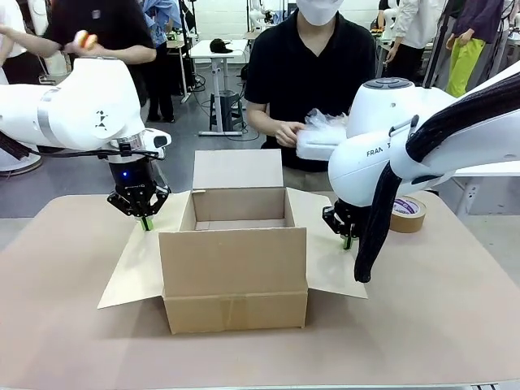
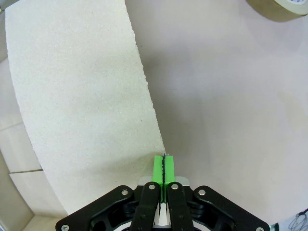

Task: Wrap the clocks to prevent damage.
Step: Once the human has placed the objects inside and stepped back, release both hands from the side flaps of the Package Box.

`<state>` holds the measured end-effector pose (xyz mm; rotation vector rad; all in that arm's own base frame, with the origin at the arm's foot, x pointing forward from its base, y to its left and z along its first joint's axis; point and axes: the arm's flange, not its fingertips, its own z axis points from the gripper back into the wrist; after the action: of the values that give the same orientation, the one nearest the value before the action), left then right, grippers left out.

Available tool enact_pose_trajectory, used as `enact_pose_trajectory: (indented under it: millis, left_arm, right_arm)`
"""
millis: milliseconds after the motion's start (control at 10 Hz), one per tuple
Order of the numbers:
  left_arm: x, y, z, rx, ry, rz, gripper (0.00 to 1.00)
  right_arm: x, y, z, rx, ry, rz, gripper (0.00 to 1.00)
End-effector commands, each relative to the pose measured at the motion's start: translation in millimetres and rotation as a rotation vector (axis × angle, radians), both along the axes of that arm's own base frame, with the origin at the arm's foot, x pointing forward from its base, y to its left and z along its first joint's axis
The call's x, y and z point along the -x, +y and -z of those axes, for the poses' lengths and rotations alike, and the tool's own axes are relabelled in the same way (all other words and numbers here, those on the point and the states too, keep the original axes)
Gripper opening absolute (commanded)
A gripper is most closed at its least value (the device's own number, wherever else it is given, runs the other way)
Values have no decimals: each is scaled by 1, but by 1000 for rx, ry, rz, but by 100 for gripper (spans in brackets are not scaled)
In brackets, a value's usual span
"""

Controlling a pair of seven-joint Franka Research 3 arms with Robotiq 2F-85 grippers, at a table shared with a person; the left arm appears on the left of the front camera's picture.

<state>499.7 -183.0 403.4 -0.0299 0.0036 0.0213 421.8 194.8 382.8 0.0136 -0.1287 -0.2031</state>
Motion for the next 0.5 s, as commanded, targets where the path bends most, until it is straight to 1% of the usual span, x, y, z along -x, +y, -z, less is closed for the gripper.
enact_pose_trajectory:
  millis: [0,400]
  left_arm:
    - [0,0,1,-6,0,-3,0]
    - [0,0,1,-6,0,-3,0]
  right_arm:
    - [1,1,2,4,1,0,1]
    - [1,1,2,4,1,0,1]
